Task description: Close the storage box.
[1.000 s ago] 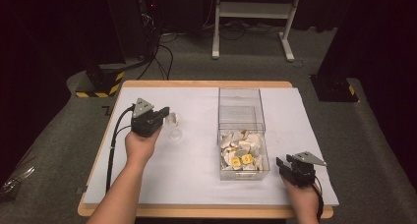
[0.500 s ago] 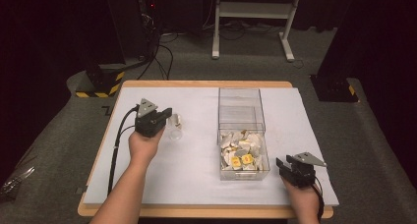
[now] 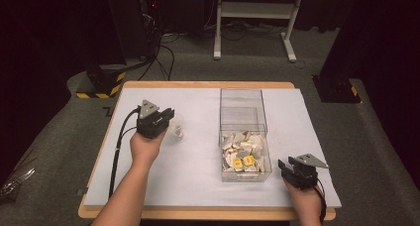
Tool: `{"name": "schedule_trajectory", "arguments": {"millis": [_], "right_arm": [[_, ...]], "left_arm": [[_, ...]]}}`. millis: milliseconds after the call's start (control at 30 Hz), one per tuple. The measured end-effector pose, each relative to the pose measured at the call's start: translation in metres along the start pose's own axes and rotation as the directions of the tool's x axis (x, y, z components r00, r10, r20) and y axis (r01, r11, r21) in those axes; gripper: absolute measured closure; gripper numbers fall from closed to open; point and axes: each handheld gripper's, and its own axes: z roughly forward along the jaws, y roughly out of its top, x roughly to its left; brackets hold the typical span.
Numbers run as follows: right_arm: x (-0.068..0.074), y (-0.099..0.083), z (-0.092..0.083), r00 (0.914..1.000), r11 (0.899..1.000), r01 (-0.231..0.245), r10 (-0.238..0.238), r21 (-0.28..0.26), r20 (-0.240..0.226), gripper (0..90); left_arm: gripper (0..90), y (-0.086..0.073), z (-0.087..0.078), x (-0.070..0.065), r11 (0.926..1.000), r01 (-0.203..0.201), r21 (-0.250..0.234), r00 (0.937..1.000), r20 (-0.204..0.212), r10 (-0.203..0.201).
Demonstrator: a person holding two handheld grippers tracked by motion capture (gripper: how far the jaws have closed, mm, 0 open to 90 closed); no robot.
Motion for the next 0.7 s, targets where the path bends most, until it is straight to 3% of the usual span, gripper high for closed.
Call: {"name": "schedule_trajectory", "arguments": {"millis": [267,700], "right_arm": [[0.000,0.000,0.000,1.0000,1.000,0.002,-0.002,0.000,0.000,54.4],[0.001,0.000,0.000,1.0000,1.000,-0.002,0.002,0.004,-0.001,54.3]], "left_arm": [[70.8,-0.001,-0.006,0.001,1.0000,0.000,-0.002,1.0000,0.008,0.000],[53.1,-0.019,-0.019,-0.001,0.9998,0.015,0.015,0.9999,0.005,-0.015]]}}
